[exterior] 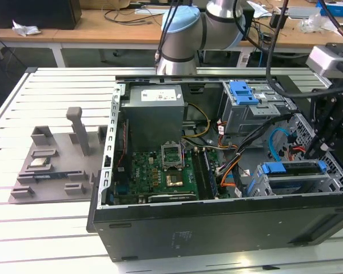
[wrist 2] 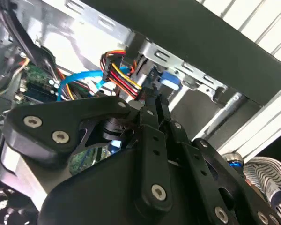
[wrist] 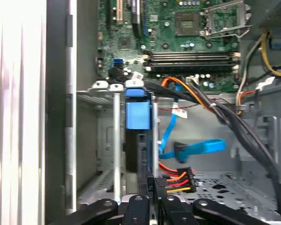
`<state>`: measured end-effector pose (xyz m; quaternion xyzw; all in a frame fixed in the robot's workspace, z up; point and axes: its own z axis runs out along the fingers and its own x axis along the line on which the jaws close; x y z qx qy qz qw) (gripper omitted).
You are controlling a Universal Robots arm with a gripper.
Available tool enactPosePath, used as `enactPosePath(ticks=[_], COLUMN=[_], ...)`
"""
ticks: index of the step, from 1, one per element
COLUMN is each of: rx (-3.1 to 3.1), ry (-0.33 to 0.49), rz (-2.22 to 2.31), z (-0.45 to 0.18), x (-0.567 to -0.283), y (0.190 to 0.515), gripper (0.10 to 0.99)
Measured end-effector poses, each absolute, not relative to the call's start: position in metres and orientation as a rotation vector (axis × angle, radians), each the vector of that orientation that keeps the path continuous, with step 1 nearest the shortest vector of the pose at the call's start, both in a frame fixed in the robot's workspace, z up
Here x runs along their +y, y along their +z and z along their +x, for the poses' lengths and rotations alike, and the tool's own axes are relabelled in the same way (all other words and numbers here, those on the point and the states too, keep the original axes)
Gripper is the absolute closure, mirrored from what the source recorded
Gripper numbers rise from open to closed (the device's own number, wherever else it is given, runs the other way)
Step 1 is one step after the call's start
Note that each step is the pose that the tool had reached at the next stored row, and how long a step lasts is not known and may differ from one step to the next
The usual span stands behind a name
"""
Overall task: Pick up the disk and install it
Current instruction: 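Insert the first disk wire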
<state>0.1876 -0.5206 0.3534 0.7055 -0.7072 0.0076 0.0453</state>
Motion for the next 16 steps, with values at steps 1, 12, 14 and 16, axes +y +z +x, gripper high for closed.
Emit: enactPosePath(ticks=[1, 12, 14, 16], rx=[-2.159, -2.16, -2.161, -2.16], ry=[0.023, 0.021, 0.019, 0.02], rz=[2.156, 2.157, 2.158, 2.157], z=[0.187, 0.184, 0.185, 0.186], x=[-0.521, -0.522, -0.521, -0.522], y=[0.351, 0.34, 0.339, 0.34], gripper=[0.918, 0.918, 0.918, 0.918])
